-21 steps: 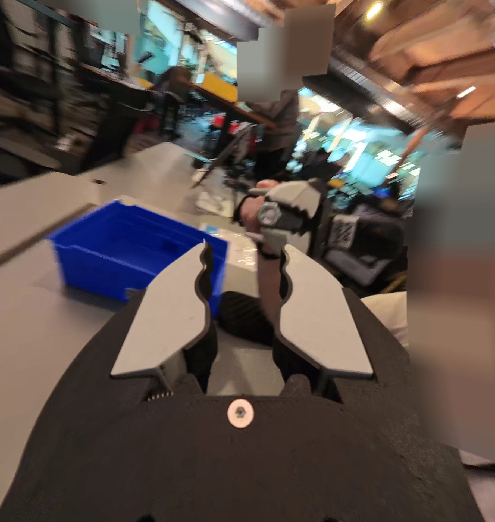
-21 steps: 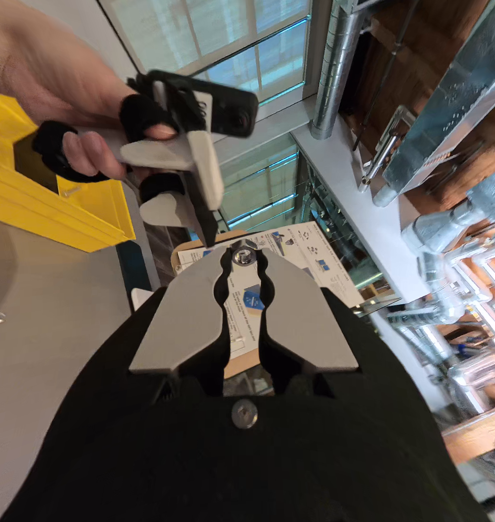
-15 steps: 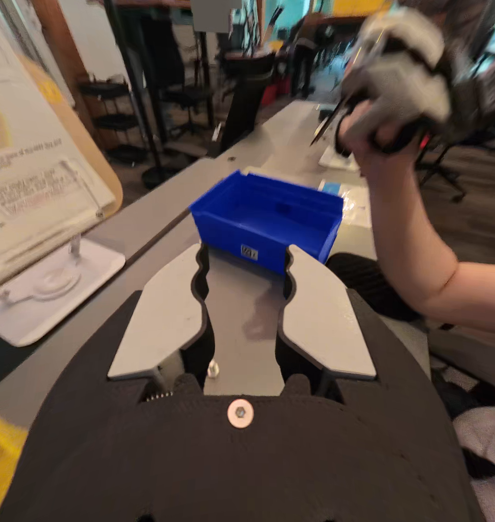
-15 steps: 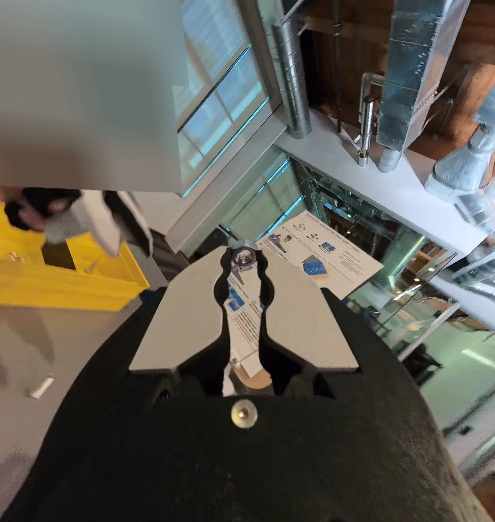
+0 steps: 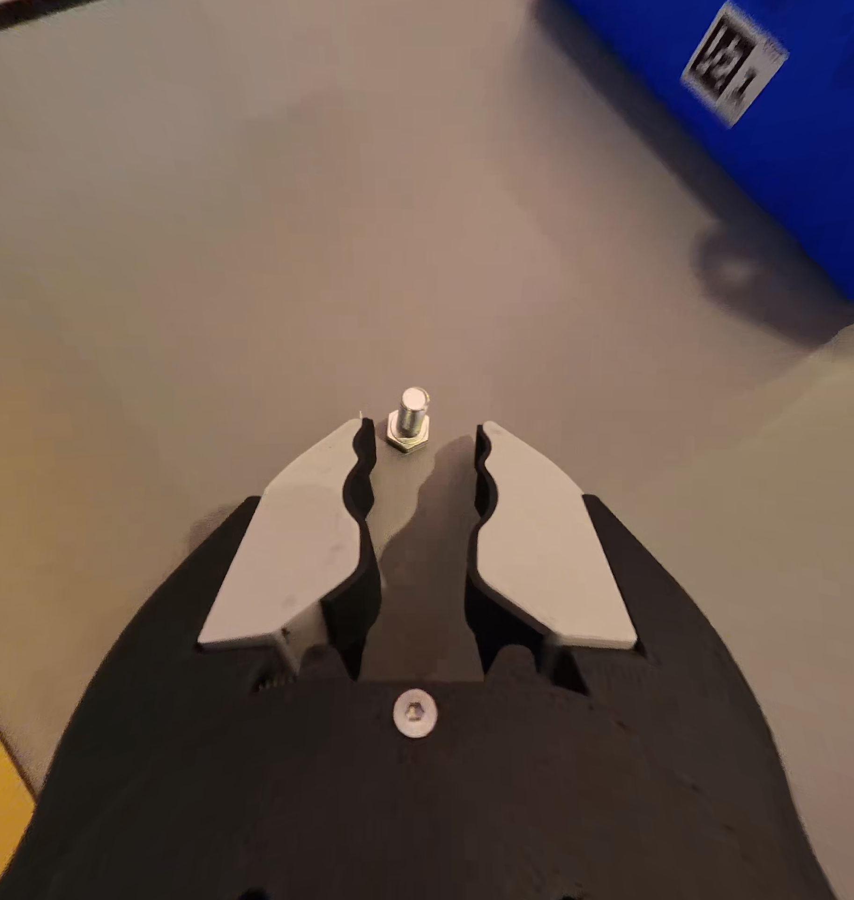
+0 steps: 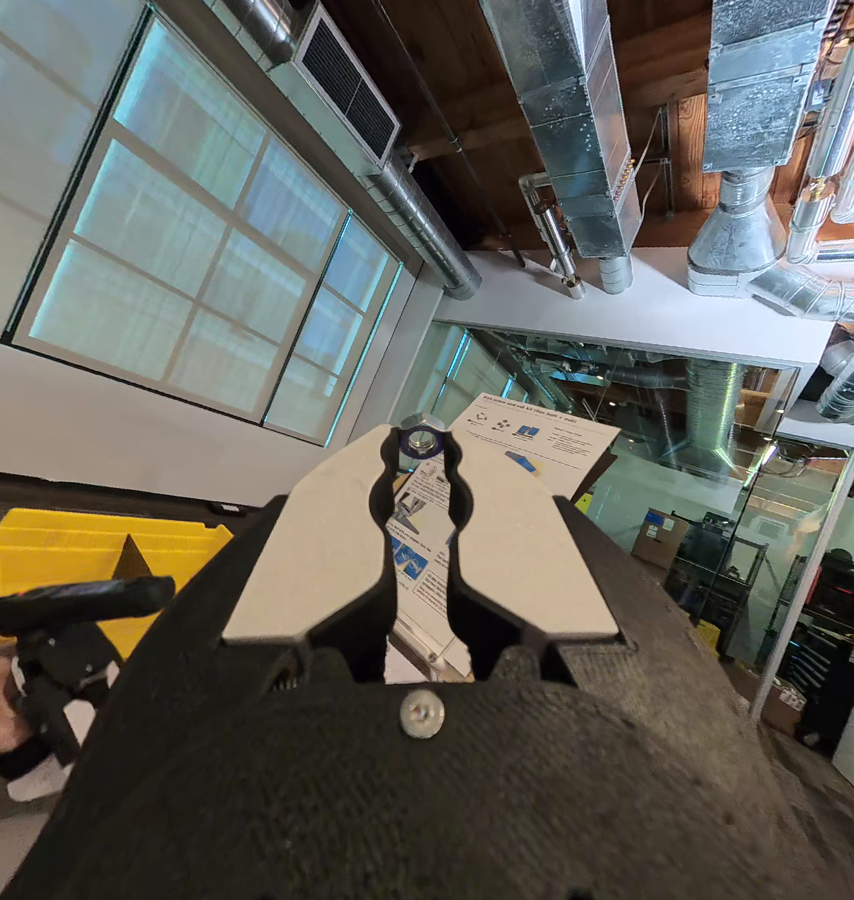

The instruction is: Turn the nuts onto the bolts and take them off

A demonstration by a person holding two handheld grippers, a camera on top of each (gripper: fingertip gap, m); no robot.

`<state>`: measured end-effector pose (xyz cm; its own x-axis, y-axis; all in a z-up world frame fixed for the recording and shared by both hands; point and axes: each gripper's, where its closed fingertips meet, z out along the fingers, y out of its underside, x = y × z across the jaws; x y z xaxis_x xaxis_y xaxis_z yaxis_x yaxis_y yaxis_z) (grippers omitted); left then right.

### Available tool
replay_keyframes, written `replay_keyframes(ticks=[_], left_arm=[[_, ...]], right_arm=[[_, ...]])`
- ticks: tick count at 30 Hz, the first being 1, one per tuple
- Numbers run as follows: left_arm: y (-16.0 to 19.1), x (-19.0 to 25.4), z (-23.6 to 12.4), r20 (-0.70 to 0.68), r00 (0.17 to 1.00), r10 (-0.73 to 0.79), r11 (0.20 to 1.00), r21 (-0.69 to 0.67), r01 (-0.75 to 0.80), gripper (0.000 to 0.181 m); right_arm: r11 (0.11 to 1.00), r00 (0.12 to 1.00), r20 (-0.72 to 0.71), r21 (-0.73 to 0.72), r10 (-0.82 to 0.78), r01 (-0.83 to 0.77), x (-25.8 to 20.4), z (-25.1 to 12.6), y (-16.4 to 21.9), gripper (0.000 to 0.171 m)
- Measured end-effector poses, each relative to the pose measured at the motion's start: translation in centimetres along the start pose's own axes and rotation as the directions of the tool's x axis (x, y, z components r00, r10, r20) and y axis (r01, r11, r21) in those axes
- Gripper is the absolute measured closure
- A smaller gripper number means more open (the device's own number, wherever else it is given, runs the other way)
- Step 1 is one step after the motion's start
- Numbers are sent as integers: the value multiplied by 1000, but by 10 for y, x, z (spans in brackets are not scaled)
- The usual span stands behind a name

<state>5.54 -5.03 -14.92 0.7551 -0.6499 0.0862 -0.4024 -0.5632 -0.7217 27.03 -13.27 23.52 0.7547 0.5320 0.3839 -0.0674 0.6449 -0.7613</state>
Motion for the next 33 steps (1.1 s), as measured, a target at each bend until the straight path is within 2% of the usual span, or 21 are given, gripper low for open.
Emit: replay_keyframes(ticks=[2,5,9,12,15,18,23,28,33], left_arm=[[2,-6,6,45,999,22,1000,-17,-21,144],[2,-6,9,32,999,2,1000,-21,-2,149],[3,-7,10,42,996,75,997,-19,-75,156],[2,-4,10,51,995,81,997,-11,-80,164],[0,-7,10,61,996,70,997,8,-70,164],[-13,-2,3,60,993,96,992,73,-101,164],[-41,9,-16,127,957,259,958,93,-271,164],[-53,32,-8,36,939,343,935,87,-345,164],[-41,43,18,-95,955,280,958,98,-271,164]], right_arm=[[1000,1000,5,10,6,-6,1,-1,-1,153],[1000,1000,6,2,-7,7,1,-2,1,153],[998,999,2,-24,-53,53,2,-2,4,153],[999,999,5,-28,-40,40,3,-3,5,153],[999,1000,6,-23,-25,25,4,-4,4,153],[999,1000,10,-33,-18,18,5,-5,5,153],[996,1000,30,-90,-9,12,4,-2,17,153],[980,997,73,-198,-5,19,-2,4,39,153],[955,993,121,-292,-16,51,-11,8,59,153]])
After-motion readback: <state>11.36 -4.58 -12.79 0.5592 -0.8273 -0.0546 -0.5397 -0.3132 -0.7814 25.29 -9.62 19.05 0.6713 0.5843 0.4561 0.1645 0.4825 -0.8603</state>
